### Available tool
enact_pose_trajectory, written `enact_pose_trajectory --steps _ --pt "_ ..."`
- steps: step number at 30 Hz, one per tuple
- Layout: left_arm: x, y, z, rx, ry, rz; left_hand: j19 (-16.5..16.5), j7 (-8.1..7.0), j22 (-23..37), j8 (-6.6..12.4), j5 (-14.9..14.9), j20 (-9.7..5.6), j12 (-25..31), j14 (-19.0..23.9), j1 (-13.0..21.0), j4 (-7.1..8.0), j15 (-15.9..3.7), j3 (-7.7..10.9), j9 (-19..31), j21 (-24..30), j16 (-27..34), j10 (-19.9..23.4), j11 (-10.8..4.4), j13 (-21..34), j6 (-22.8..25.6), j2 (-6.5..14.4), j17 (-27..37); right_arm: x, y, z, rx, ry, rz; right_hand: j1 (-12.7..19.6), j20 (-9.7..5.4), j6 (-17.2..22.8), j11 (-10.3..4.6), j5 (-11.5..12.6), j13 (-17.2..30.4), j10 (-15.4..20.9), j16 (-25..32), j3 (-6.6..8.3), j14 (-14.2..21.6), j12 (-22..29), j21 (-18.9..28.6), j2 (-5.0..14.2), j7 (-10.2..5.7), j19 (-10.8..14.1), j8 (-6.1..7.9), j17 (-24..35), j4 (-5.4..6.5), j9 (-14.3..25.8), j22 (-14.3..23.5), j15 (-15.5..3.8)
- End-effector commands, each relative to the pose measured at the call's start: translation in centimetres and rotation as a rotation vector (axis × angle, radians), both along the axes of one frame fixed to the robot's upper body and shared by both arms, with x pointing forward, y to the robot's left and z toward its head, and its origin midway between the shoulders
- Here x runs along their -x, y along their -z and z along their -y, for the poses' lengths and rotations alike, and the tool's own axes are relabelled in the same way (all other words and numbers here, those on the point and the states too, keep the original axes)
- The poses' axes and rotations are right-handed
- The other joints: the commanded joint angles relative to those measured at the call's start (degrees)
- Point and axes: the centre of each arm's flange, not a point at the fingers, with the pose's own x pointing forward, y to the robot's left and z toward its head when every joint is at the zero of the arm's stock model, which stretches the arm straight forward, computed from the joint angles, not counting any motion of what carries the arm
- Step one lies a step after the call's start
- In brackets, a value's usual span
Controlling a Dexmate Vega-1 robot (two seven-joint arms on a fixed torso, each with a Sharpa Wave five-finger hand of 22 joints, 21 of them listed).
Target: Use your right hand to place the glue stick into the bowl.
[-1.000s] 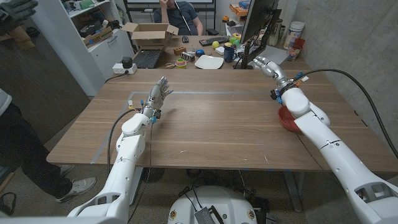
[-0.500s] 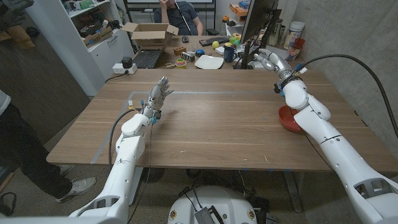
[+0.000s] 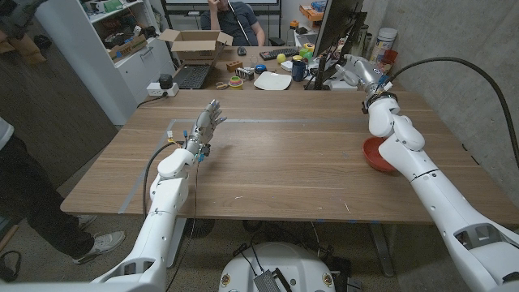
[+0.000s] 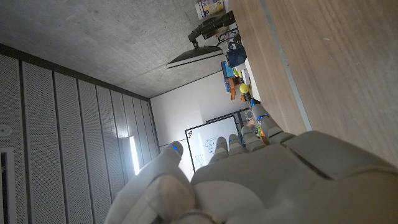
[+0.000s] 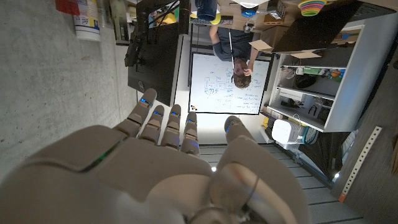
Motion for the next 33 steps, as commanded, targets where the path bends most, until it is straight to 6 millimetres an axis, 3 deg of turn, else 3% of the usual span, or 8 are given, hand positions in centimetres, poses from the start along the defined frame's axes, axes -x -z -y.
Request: enact_pose_trajectory --steps 1,5,13,33 --pt "0.0 0.0 0.0 -0.005 -0.007 -0.004 0.04 -0.07 0.19 0.26 0.07 -0.32 0.32 -0.17 -0.05 0.12 -0.10 0.11 0.16 -0.22 0.21 -0.19 -0.02 0.27 0.03 0.79 0.29 -1.4 -1.6 0.0 0.069 0.215 0.047 0.78 0.26 0.75 -0.05 -0.08 0.20 0.58 -0.26 0.05 -0.22 0.02 -0.40 -0.05 -0.15 -0.21 0.40 0.23 -0.43 0.16 0.24 -0.62" --pt "0.0 0.1 -0.1 -0.003 -0.010 -0.009 0.07 -0.04 0.19 0.23 0.07 -0.29 0.35 -0.15 -0.07 0.12 -0.10 0.09 0.16 -0.31 0.20 -0.11 0.17 0.27 0.04 0.79 0.28 -2.2 -2.1 0.2 0.084 0.249 0.011 0.77 0.53 0.94 -0.02 -0.10 0.20 0.59 -0.33 -0.07 -0.52 -0.02 -0.58 -0.09 -0.21 -0.36 0.36 0.26 -0.48 0.16 0.24 -0.66" --pt "0.1 0.1 -0.2 0.001 -0.018 -0.009 0.12 -0.05 0.19 0.16 0.07 -0.33 0.33 -0.17 -0.11 0.12 -0.15 0.07 0.16 -0.41 0.18 -0.13 0.08 0.27 -0.03 0.79 0.28 -3.9 -2.4 1.3 0.101 0.351 -0.047 0.12 2.71 1.00 -0.48 -0.26 0.20 0.44 -0.09 -0.86 -0.28 -0.18 -0.73 -0.67 -0.59 0.41 0.08 0.39 -0.37 0.18 0.22 -1.05" --pt "0.0 -0.1 0.1 -0.003 -0.022 -0.007 0.23 0.05 0.20 0.09 0.06 -0.26 0.30 -0.16 -0.20 0.12 -0.12 0.02 0.16 -0.74 0.13 -0.17 0.15 0.27 0.02 0.80 0.27 -5.5 -2.1 5.4 0.086 0.558 -0.186 -1.13 4.43 -0.86 -0.61 -0.52 0.23 -0.71 -0.22 -2.41 -0.80 -0.74 -1.49 -2.15 -1.07 0.98 -0.89 0.45 -0.34 0.23 0.13 -0.99"
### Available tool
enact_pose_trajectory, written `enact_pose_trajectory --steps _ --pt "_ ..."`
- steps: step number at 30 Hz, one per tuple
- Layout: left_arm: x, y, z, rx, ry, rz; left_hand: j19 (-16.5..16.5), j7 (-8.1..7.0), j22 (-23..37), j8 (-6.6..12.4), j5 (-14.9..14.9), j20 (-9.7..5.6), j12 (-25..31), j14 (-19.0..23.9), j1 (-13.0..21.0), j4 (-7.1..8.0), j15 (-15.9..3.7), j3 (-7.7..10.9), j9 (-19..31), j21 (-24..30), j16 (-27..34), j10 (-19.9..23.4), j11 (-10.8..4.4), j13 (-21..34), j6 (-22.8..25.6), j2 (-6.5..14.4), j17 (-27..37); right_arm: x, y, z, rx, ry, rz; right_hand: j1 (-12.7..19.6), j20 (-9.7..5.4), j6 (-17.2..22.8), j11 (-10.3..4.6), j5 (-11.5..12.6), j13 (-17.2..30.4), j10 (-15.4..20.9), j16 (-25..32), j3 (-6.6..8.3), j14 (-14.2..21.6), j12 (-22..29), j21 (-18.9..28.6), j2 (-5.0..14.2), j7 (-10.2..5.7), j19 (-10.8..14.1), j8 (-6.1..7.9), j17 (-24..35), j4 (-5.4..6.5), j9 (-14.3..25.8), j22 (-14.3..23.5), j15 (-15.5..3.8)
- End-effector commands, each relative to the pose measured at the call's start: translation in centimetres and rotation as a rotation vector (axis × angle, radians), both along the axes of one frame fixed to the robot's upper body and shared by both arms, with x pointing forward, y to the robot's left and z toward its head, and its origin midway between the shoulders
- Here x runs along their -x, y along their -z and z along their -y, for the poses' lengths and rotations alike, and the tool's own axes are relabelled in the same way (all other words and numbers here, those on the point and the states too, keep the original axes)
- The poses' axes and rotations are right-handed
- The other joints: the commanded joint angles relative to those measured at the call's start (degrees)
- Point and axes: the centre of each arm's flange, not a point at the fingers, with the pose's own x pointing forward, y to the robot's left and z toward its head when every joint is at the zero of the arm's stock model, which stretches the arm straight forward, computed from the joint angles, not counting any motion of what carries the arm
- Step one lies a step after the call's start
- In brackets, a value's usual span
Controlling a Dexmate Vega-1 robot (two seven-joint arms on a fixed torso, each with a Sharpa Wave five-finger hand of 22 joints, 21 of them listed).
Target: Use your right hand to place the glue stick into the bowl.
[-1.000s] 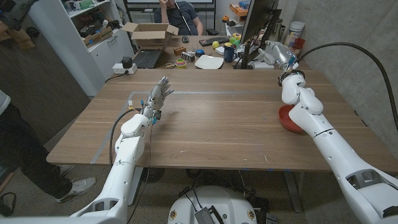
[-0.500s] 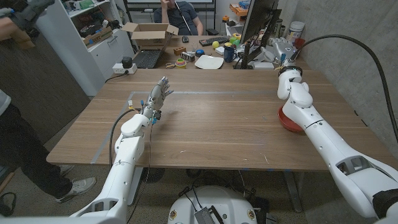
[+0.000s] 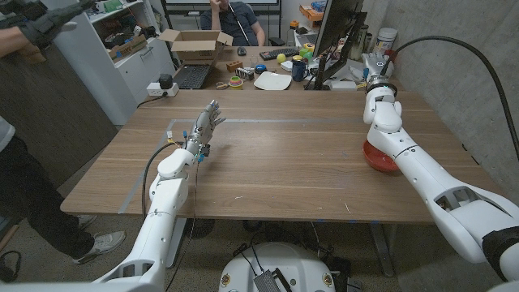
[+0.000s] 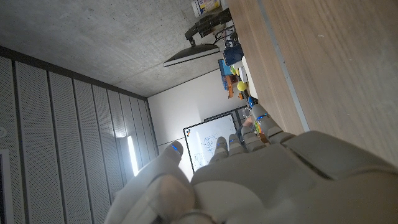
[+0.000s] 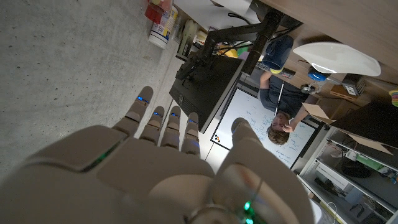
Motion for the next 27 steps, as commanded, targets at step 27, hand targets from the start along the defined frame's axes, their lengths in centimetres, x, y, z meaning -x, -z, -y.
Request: enact_pose_trajectory --steps 27 --pt "0.1 0.0 0.1 -0.001 -0.006 -0.001 0.30 0.02 0.22 0.00 0.05 -0.24 0.27 -0.15 -0.31 0.12 -0.16 -0.03 0.17 -0.48 0.09 -0.25 0.17 0.28 0.00 0.81 0.27 -2.2 2.0 6.0 -0.138 0.253 -0.261 -0.84 4.67 -5.36 0.69 -0.05 0.30 -3.31 0.33 -2.59 1.17 -0.70 -0.54 -2.68 0.21 6.70 -0.65 0.04 -1.13 0.35 -0.04 0.85"
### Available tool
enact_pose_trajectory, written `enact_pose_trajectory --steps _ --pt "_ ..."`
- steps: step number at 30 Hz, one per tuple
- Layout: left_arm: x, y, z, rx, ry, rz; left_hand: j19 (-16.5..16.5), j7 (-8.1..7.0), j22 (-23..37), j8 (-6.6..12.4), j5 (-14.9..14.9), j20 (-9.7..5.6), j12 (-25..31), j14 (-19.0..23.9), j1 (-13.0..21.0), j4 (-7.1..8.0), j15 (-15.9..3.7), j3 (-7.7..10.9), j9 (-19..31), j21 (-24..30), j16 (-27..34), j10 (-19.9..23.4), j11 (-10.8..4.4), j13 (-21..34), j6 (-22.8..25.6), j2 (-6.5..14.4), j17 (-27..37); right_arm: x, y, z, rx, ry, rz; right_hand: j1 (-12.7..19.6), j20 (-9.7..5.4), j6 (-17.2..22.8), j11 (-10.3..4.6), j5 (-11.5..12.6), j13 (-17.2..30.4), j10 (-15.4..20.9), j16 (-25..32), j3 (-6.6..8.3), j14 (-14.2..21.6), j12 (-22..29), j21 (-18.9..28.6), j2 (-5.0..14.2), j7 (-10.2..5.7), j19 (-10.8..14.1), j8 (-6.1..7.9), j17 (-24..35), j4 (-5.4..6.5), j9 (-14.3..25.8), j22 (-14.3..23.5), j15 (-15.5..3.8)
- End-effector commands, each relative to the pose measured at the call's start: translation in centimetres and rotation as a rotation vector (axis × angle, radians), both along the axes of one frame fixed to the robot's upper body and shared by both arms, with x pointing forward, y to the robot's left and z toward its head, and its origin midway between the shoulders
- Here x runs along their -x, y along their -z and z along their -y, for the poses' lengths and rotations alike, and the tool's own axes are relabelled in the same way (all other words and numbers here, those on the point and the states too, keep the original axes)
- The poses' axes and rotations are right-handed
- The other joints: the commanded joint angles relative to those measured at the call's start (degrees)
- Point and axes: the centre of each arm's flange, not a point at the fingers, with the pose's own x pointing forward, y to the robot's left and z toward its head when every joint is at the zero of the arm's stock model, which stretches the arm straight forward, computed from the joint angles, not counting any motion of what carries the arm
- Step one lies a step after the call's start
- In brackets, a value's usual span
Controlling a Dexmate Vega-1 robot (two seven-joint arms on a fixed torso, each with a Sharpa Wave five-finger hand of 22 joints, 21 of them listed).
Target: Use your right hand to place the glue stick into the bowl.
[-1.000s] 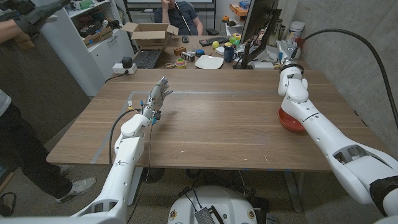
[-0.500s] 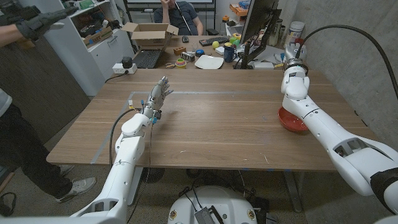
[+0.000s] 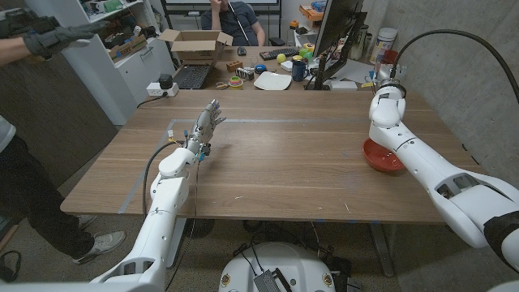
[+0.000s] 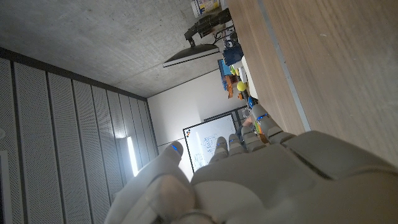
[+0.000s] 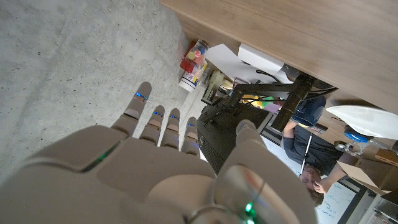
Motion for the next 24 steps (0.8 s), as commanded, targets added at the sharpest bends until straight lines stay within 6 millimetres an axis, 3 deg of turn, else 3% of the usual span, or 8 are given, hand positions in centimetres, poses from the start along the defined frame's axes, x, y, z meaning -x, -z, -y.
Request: enact_pose_trajectory --steps 1,5,9,24 --pt "0.3 0.2 0.0 0.001 -0.003 0.000 0.30 0.02 0.22 -0.01 0.05 -0.22 0.27 -0.16 -0.31 0.12 -0.15 -0.03 0.17 -0.06 0.09 -0.25 0.18 0.28 -0.01 0.81 0.27 -0.6 1.1 1.9 -0.061 0.051 -0.085 0.22 1.09 -0.68 0.02 -0.05 0.31 -0.58 0.36 -0.36 0.99 -0.01 0.06 -0.56 0.31 2.00 0.16 0.18 -0.33 0.36 0.08 0.31" --pt "0.4 0.2 0.0 -0.003 -0.002 0.000 0.32 0.02 0.22 -0.01 0.05 -0.20 0.28 -0.14 -0.33 0.11 -0.13 -0.04 0.17 -0.11 0.09 -0.24 0.20 0.28 0.02 0.81 0.27 -0.6 1.5 2.2 -0.075 0.055 -0.107 0.53 1.52 -1.37 0.09 0.00 0.31 -0.88 0.43 -0.45 1.57 0.00 0.07 -0.58 0.51 3.48 0.20 0.15 -0.64 0.37 0.03 0.36" --pt "0.5 0.2 0.1 -0.003 -0.001 0.002 0.29 0.02 0.22 -0.02 0.05 -0.19 0.27 -0.20 -0.34 0.11 -0.14 -0.05 0.17 -0.16 0.06 -0.27 0.21 0.28 0.00 0.81 0.27 -0.7 1.7 2.3 -0.081 0.063 -0.137 0.93 2.44 -2.72 0.15 0.01 0.31 -1.06 0.57 -0.76 2.87 0.15 0.51 -0.81 0.60 7.43 0.23 0.15 -1.15 0.40 0.00 0.24" --pt "1.0 0.6 0.0 0.000 -0.009 0.000 0.35 0.20 0.23 -0.04 0.05 -0.12 0.26 -0.27 -0.39 0.10 -0.03 -0.08 0.17 -0.40 0.01 -0.32 0.39 0.28 0.04 0.80 0.26 -1.4 2.9 2.6 -0.093 0.085 -0.270 1.37 3.11 -4.08 0.14 0.04 0.31 -1.66 0.05 -1.18 2.46 0.09 -0.39 -1.47 0.59 8.04 0.30 0.12 -1.78 0.42 -0.11 0.29"
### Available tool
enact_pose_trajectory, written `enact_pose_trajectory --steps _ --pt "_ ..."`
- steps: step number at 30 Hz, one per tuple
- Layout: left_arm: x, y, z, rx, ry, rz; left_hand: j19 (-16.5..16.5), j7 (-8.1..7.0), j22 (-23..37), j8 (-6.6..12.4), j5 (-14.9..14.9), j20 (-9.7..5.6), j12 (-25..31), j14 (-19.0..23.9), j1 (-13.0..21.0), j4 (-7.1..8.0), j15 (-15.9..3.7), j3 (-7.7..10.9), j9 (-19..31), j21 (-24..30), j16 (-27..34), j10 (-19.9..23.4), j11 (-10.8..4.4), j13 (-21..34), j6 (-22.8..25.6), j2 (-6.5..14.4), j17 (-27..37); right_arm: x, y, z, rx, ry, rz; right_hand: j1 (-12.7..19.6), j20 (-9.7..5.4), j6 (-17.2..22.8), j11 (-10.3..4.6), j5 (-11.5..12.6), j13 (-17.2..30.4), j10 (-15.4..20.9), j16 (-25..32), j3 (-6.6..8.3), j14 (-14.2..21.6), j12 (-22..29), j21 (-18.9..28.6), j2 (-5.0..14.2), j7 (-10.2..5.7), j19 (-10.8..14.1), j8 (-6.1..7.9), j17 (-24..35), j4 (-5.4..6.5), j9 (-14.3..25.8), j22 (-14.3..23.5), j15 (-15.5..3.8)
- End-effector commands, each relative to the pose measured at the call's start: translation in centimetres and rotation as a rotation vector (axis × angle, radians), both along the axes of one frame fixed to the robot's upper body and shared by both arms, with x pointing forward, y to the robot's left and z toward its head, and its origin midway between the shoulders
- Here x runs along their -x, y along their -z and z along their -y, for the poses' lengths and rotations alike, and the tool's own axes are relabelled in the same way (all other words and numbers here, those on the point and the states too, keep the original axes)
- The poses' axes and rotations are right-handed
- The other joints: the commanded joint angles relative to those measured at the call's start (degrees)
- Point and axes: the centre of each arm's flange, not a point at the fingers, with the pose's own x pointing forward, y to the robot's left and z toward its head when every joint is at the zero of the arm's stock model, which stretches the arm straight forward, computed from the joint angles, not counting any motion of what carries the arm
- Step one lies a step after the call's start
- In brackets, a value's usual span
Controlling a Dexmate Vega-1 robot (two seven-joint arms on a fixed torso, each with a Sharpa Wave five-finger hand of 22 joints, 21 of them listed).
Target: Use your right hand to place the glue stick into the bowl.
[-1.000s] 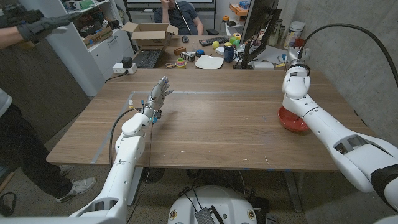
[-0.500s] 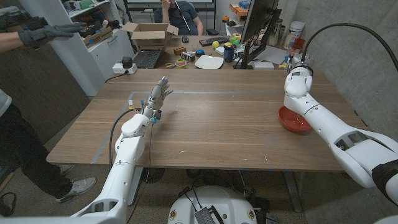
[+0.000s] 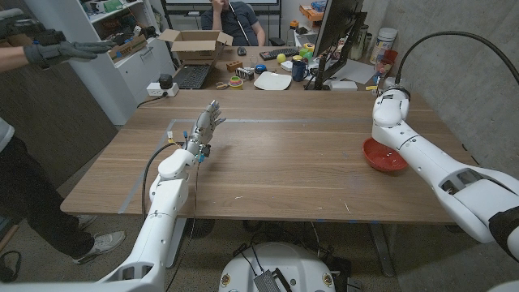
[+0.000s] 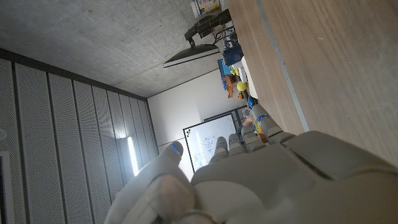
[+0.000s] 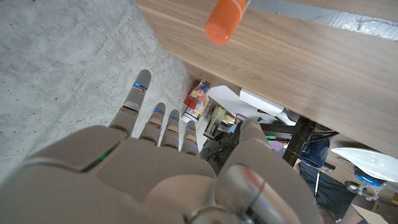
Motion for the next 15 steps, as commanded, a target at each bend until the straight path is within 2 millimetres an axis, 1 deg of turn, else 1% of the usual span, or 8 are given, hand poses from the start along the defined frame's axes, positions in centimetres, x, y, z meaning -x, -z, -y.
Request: enact_pose_trajectory --steps 1,10,15 --pt "0.36 0.30 -0.08 0.003 -0.003 -0.002 0.34 0.21 0.23 -0.04 0.05 -0.11 0.27 -0.28 -0.39 0.10 -0.01 -0.08 0.17 -0.18 0.01 -0.10 0.20 0.28 0.03 0.80 0.26 -0.58 0.88 0.50 -0.017 0.025 -0.111 0.45 0.40 -0.28 0.12 0.05 0.32 -0.47 -0.02 0.15 -0.12 0.08 -0.42 -0.53 -0.19 0.44 0.35 0.11 -0.45 0.14 0.15 0.19" --pt "0.34 0.25 0.01 -0.003 -0.002 -0.003 0.33 0.22 0.23 -0.07 0.05 -0.09 0.27 -0.28 -0.42 0.09 0.08 -0.09 0.17 -0.36 -0.01 -0.12 0.19 0.28 0.02 0.81 0.26 -0.98 1.49 0.99 -0.038 0.036 -0.151 1.26 -0.24 -0.88 -0.05 0.14 0.31 -1.48 -0.17 0.19 -0.33 -0.15 -0.50 -0.54 -0.13 2.49 0.40 0.08 -1.01 0.14 0.08 0.10" --pt "0.34 0.27 0.07 -0.001 0.000 -0.004 0.31 0.21 0.23 -0.08 0.05 -0.06 0.25 -0.28 -0.43 0.09 0.13 -0.10 0.17 -0.45 -0.02 -0.18 0.22 0.28 0.00 0.80 0.26 -1.27 1.82 1.35 -0.061 0.038 -0.182 1.66 -0.46 -0.98 0.00 0.18 0.30 -1.61 -0.17 0.30 -0.31 -0.13 -0.60 -0.36 -0.11 3.02 0.45 0.06 -1.21 0.14 0.07 0.08"
